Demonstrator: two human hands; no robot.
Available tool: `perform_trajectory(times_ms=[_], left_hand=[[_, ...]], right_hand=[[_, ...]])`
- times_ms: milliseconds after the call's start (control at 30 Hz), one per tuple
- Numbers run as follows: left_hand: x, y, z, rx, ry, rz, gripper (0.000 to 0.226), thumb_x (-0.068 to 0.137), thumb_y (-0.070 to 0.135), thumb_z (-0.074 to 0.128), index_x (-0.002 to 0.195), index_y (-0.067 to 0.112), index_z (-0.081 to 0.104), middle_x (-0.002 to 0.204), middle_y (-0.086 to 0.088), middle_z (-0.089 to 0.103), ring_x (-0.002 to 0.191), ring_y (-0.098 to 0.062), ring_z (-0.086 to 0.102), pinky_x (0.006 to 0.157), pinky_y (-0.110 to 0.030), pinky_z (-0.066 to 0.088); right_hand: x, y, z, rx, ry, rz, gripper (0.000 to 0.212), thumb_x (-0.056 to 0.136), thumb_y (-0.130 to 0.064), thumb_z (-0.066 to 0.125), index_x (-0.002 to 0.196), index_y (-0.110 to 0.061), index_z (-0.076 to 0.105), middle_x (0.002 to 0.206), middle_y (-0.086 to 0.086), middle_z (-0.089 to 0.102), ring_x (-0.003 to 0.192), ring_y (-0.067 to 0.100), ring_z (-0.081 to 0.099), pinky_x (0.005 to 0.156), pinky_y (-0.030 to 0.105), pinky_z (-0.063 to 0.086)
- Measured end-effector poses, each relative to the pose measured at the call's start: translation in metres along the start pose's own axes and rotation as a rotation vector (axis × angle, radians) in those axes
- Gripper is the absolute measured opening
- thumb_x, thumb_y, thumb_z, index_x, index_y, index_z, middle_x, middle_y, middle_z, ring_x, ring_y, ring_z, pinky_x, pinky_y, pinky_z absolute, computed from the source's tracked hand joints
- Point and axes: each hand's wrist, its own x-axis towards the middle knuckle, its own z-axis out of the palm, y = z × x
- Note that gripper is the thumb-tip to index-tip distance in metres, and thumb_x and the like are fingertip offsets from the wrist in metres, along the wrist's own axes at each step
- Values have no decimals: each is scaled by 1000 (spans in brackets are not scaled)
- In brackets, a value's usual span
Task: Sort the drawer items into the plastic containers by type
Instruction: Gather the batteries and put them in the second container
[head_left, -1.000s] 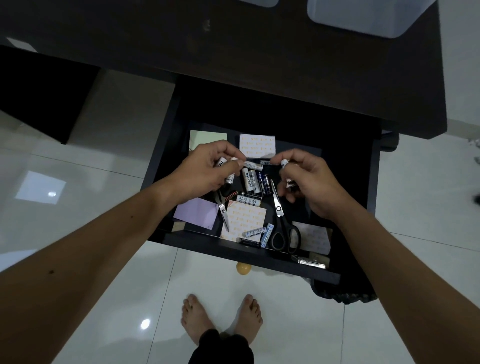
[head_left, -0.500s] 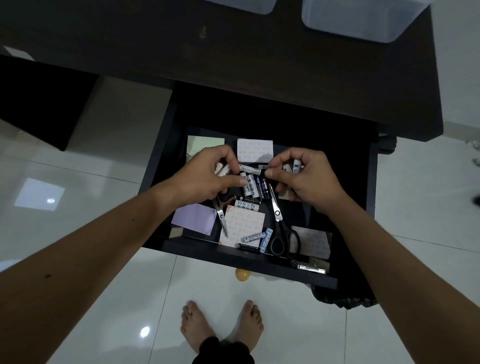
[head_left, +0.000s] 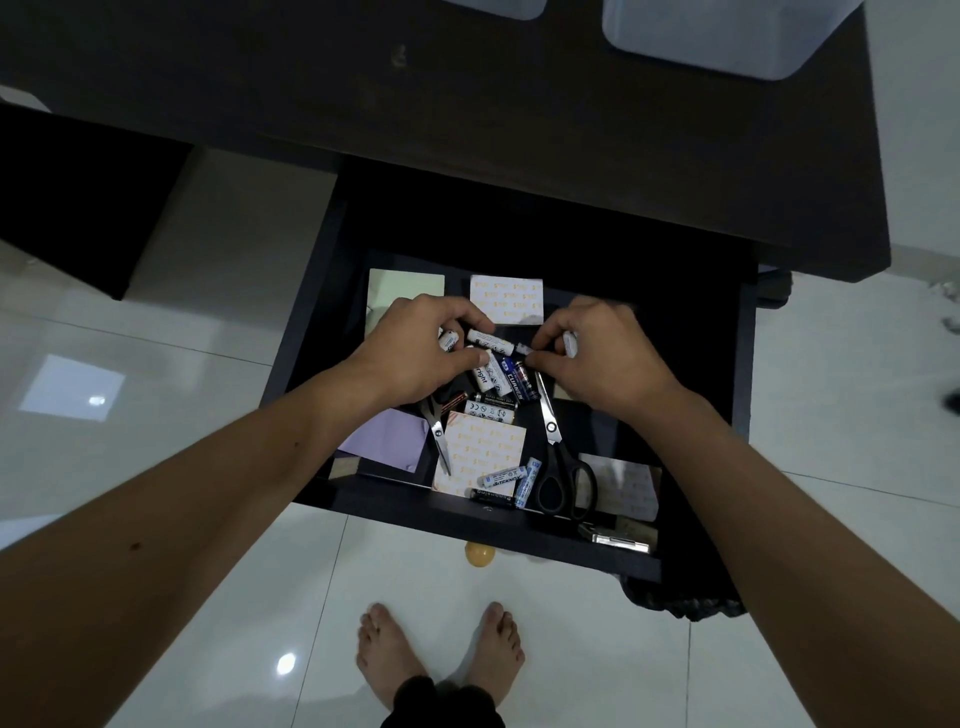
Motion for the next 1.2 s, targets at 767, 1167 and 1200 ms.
perform_trajectory(times_ms=[767,1167,1200], left_hand=[[-2,7,-8,106,-81,31,15,91,29,80,105,24,75,79,11,66,75,-3,62,66,-19,43],[-19,-2,-27,-269,-76,-32,22,97,27,73,116,32,63,105,-3,68,54,-6,56,53,-23,48],[-21,0,-28,-337,-94,-33,28,99,24,71,123,33,61,105,-9,66,56,-14,54,51,-24,47]], right_hand=[[-24,3,-6,687,-72,239,22,81,-18,89,86,-10,69,64,8,68,55,21,61,44,27,44],[-21,-13,6,73,-40,92,40,81,-37,88,118,-26,77,114,-5,72,108,12,60,82,20,41],[-20,-13,6,68,-49,85,38,81,-37,88,115,-25,77,109,-6,71,104,12,61,76,18,42]])
